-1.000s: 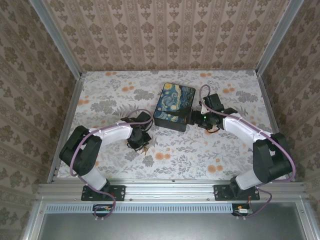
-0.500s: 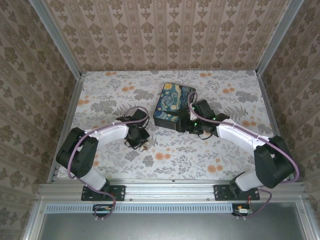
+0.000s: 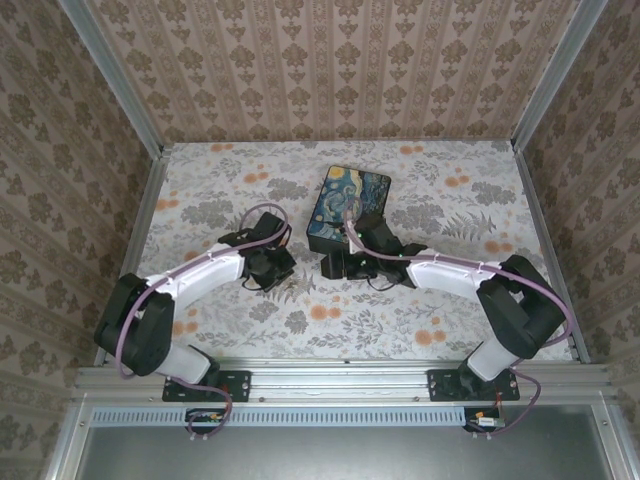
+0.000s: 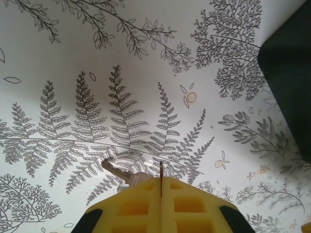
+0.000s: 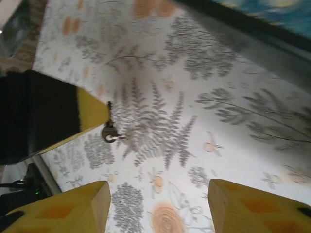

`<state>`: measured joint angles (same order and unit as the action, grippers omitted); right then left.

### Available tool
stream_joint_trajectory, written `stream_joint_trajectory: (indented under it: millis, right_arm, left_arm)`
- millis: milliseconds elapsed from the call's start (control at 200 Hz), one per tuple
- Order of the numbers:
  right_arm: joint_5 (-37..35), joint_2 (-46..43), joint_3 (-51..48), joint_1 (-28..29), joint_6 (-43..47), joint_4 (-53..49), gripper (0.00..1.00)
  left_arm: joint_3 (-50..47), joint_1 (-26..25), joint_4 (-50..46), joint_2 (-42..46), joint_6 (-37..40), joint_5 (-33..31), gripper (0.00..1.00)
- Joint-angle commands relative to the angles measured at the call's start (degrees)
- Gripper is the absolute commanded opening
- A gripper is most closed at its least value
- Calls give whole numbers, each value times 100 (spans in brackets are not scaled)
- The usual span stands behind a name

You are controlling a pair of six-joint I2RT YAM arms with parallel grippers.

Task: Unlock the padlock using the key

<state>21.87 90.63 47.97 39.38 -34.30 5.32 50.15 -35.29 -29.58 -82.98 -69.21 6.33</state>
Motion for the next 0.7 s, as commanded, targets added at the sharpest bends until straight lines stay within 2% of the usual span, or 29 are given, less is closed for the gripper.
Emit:
stream_joint_trajectory:
  millis: [0, 110, 255, 370, 695]
  right_arm:
    - [7, -339, -303, 363, 806, 871, 45]
    - [-463, -598, -535, 636, 1783, 1189, 34]
    - [-930, -631, -639, 862, 2622, 1655, 37]
    - [-921, -473, -614, 955, 2835, 1947, 40]
    - [-1197, 46, -306, 1175, 3210, 1969, 37]
  left_arm:
    - [101, 83, -74, 258, 75, 227, 0]
    - [265, 127, -278, 262, 7, 594, 0]
    - [398, 222, -398, 265, -186, 1103, 0]
    - [452, 233, -427, 347, -292, 1239, 0]
    - [375, 277, -355, 475, -453, 1301, 0]
